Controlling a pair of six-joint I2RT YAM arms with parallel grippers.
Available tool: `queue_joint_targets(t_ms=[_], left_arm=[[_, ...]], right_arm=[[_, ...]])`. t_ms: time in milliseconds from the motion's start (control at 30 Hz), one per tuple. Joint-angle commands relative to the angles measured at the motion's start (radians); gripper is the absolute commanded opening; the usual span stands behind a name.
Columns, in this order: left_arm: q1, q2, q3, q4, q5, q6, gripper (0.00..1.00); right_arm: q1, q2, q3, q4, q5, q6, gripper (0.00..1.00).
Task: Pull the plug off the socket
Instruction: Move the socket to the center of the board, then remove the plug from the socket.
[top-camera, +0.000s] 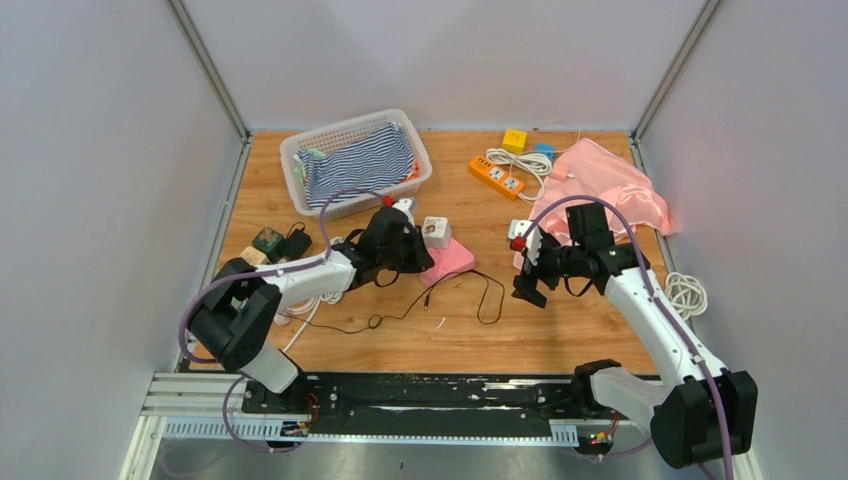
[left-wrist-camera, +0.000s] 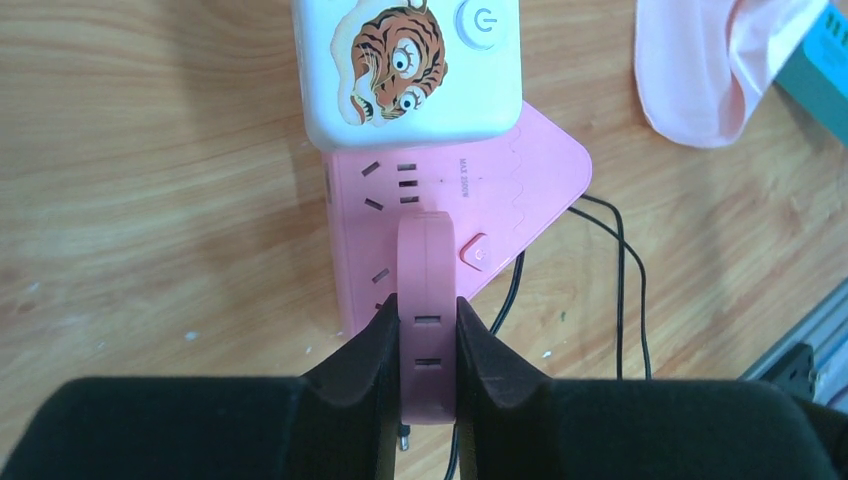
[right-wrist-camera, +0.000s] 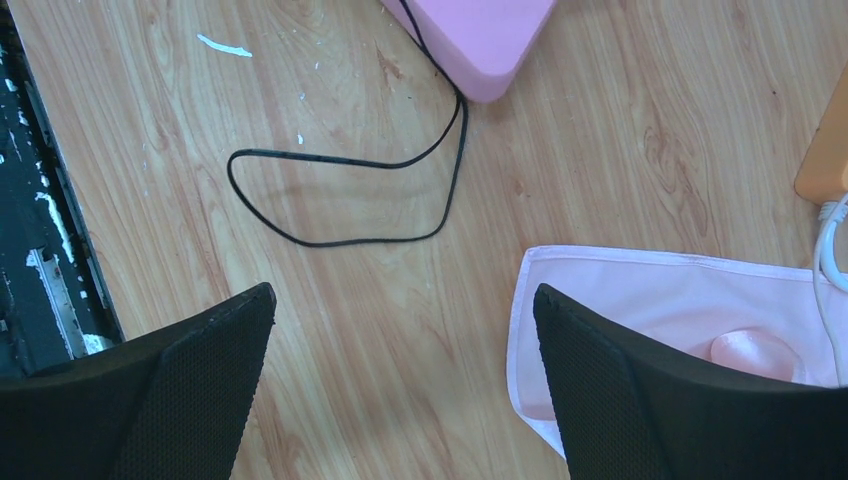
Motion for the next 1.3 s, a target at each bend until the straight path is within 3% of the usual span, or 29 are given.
queue_joint_targets(t_ms=[0, 100, 267, 533, 667, 867, 1033, 1267], left_arm=[[-0.033, 0.082, 0.041, -0.039, 0.139, 0.122, 0.10], [-0.061, 0.125, 0.079, -0.039, 0.231, 0.179, 0.14], [-0.102, 0.148, 0.120, -0.040, 0.270, 0.260, 0.22], [-0.163, 0.145, 0.123, -0.042, 0.244, 0.326, 0.51], [-0.179, 0.146, 0.126, -0.040, 0.227, 0.341, 0.57], [-0.190, 0.057, 0.071, -0.016, 0.142, 0.333, 0.64], [-0.190, -0.029, 0.027, -0.004, 0.073, 0.301, 0.79], [-0.190, -0.186, -0.051, 0.054, -0.015, 0.267, 0.85]], right_arm=[[0.017, -0.011, 0.031, -0.025, -0.045, 0.000, 1.00], [0.017, -0.002, 0.036, -0.028, -0.070, 0.009, 1.00], [0.017, 0.024, 0.055, -0.026, -0.106, 0.047, 1.00], [0.017, 0.089, 0.082, 0.097, -0.126, 0.233, 1.00], [0.037, 0.159, 0.092, 0.148, -0.118, 0.292, 1.00], [0.055, 0.254, 0.155, 0.211, -0.052, 0.426, 1.00], [0.090, 0.355, 0.239, 0.219, -0.046, 0.441, 1.00], [0.193, 0.474, 0.300, 0.216, 0.154, 0.414, 1.00]])
